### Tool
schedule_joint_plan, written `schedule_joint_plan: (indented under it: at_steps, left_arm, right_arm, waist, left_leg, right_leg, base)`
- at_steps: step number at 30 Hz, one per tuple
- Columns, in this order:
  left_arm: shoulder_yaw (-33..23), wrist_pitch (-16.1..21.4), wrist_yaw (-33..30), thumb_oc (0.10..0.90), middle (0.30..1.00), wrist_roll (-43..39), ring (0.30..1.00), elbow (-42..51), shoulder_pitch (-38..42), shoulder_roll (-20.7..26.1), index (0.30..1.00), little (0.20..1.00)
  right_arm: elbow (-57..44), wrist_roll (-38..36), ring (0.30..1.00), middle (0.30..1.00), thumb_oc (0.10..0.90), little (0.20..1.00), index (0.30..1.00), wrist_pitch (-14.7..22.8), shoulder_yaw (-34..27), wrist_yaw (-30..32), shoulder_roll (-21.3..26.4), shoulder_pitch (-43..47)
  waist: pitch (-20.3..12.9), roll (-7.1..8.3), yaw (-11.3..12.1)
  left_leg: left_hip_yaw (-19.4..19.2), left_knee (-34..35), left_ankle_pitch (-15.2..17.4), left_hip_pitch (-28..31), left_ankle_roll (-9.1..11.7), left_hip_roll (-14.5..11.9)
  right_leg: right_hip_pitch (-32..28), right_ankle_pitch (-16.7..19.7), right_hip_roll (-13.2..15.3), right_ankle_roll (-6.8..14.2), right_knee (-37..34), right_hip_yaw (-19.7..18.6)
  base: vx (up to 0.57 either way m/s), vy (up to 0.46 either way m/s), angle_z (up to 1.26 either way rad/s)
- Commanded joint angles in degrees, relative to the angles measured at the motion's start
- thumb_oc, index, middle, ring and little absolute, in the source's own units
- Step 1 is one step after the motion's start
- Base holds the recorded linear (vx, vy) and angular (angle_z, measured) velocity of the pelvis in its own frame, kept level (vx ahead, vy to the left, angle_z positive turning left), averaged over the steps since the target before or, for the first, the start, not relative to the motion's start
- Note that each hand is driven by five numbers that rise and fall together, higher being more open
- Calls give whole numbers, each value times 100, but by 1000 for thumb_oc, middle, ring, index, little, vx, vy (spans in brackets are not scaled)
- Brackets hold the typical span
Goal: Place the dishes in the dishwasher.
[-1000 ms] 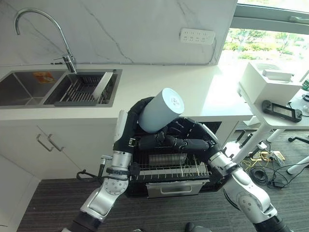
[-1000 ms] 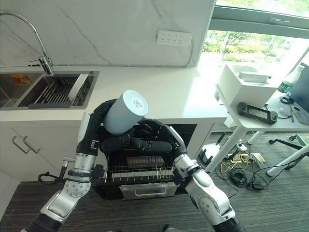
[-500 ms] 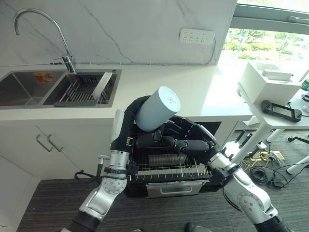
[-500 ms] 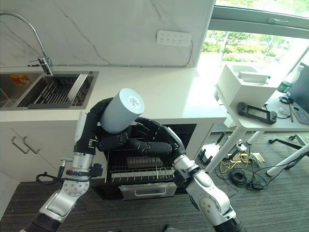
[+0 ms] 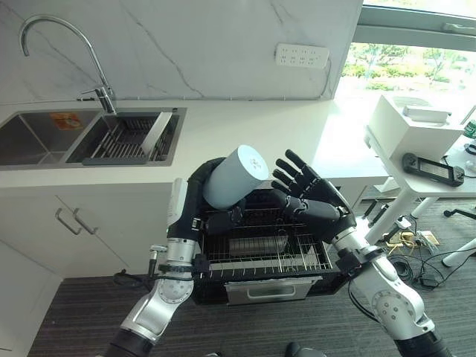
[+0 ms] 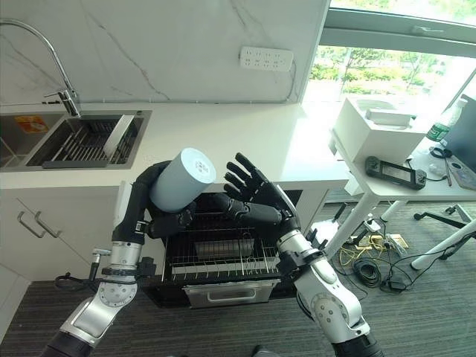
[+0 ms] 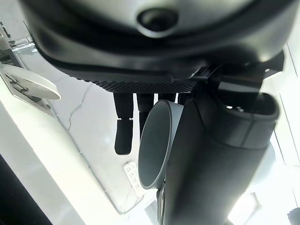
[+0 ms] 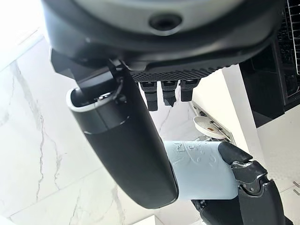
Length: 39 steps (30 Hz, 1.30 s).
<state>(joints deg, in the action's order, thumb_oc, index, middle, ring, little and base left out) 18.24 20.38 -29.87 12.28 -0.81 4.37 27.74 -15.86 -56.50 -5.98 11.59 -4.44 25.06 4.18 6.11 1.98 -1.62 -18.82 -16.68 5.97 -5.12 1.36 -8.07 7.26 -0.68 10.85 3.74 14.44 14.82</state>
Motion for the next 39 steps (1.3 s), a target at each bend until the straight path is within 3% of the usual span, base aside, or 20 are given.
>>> schedule_joint_plan:
  at_steps: [1,10,39]
  left_arm:
    - [-136,669,-452,400,300,319,300,355,553,-111,300,300]
    - [136,786,-821,400,300,986,300,312,709,-121,300,300]
    - [742,626,-405,400,300,914,300,228,946,-210,300,300]
  right_arm:
    - [-892,-447,900,900,800,900,900,600,-436,-58,-162,397]
    - [-799,-368,900,900,800,900,900,447,-167,121,-277,520]
    - [-1044,128,900,900,800,900,900,283,430,122,-435,1002]
  waist:
    - [-252,-27,-26]
    - [-264,-29,-18]
    - [-268,-15,25]
  left_leg:
    - [620,-51,926,273,234,-114]
    - [595,-51,927,261,227,-113]
    - [604,-51,942,266,199,-86]
  right_leg:
    - [-345,-1020,25,449,275,-58]
    - [-337,-1018,44,454,275,-36]
    - [-346,-1024,52,461,275,-45]
  base:
    - [0,0,0]
    - [-9,-3,0]
    - [0,0,0]
